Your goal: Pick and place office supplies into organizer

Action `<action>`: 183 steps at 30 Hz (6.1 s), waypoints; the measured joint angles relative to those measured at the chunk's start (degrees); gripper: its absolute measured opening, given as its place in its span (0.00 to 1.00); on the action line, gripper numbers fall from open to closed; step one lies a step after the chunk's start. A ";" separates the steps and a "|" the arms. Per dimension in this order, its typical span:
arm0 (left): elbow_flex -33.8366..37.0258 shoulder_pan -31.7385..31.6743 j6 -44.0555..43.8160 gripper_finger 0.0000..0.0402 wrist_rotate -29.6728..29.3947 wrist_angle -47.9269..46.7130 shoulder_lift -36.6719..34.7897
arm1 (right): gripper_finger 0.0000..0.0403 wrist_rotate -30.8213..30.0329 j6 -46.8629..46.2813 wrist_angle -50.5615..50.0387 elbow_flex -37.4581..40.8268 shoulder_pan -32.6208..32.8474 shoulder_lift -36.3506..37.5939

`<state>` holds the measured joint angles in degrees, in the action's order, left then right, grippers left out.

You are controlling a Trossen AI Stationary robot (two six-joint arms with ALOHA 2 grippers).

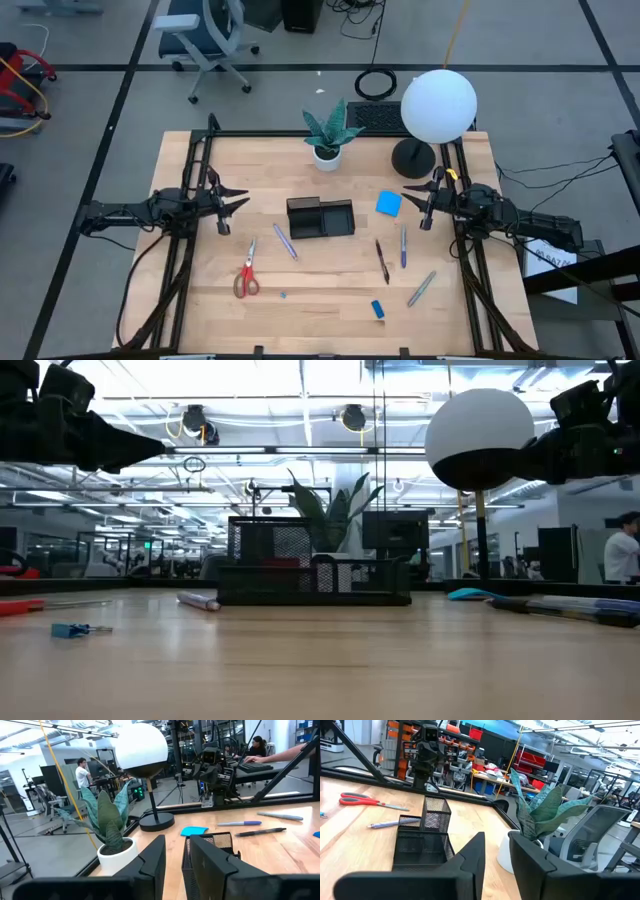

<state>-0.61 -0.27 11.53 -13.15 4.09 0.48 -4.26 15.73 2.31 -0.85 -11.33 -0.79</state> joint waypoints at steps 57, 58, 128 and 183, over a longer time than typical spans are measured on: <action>0.00 0.00 0.00 0.24 0.00 0.00 -0.01 | 0.20 -0.01 0.00 0.00 0.01 0.00 0.01; 0.00 0.00 0.00 0.24 0.00 0.01 0.00 | 0.20 -0.01 0.00 0.00 -0.01 0.02 0.01; -0.01 0.00 0.00 0.24 0.00 0.01 -0.01 | 0.20 0.00 0.00 0.01 0.00 0.01 0.00; 0.01 0.00 0.00 0.24 0.00 -0.01 -0.01 | 0.20 -0.01 -15.93 0.42 0.01 0.04 0.01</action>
<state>-0.60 -0.27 11.53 -13.15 4.08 0.47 -4.27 -0.20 2.72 -0.84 -11.29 -0.78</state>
